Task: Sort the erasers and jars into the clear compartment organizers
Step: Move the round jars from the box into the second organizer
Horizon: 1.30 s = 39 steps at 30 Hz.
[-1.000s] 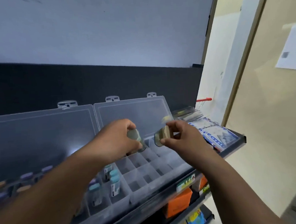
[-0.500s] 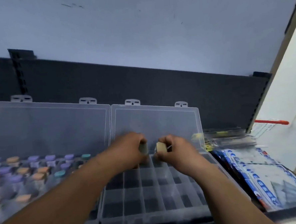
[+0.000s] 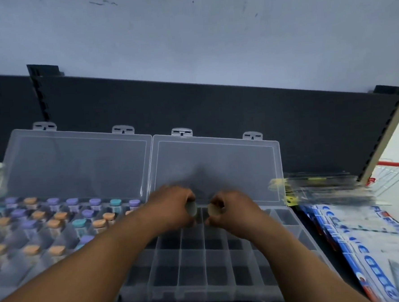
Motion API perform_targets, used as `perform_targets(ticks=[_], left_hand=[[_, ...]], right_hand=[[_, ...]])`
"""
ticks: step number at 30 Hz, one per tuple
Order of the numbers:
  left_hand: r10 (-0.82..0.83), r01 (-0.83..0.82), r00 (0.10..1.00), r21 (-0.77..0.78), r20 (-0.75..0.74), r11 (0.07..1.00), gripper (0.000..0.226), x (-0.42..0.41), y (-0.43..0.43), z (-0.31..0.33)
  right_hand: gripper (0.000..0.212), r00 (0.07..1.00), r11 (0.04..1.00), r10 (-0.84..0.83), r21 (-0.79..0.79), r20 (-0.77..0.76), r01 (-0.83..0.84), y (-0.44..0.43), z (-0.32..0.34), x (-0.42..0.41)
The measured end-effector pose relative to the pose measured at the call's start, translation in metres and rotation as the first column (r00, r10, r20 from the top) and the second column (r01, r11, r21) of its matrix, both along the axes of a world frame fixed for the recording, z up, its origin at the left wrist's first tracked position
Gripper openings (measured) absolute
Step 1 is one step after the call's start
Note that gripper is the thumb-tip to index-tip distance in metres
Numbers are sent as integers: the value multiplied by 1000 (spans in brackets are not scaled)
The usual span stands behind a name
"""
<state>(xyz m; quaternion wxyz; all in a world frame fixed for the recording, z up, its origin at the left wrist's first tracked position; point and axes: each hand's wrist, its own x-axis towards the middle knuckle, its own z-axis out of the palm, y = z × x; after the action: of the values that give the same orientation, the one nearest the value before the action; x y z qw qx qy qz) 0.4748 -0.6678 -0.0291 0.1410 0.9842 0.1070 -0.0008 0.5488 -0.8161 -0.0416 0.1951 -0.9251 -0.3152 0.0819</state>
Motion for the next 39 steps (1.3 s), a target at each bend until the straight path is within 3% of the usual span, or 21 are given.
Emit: perform_targets(ticks=[4, 7, 11, 17, 25, 34, 39], left_hand=[[22, -22, 1000, -12, -21, 1000, 36, 0, -1, -6], [39, -39, 998, 3, 47, 999, 36, -3, 0, -6], [31, -33, 990, 12, 135, 999, 44, -22, 11, 0], [78, -141, 951, 192, 299, 971, 52, -86, 51, 21], [275, -377, 890, 251, 363, 891, 66, -240, 161, 29], [506, -575, 814, 273, 285, 771, 76, -437, 268, 27], [599, -644, 763, 204, 243, 738, 73, -520, 308, 35]], right_hand=[[53, 1000, 1000, 13, -22, 3, -13, 1, 0, 2], [43, 1000, 1000, 13, -6, 18, -13, 2, 6, -1], [46, 996, 1000, 17, -12, 85, -16, 8, 20, -16], [46, 964, 992, 120, -3, 238, -123, 52, 44, -69], [58, 889, 948, 316, -64, 332, -313, 175, 48, -179], [60, 783, 836, 523, -25, 336, -548, 318, 43, -348], [61, 716, 757, 635, -49, 289, -651, 382, 49, -419]])
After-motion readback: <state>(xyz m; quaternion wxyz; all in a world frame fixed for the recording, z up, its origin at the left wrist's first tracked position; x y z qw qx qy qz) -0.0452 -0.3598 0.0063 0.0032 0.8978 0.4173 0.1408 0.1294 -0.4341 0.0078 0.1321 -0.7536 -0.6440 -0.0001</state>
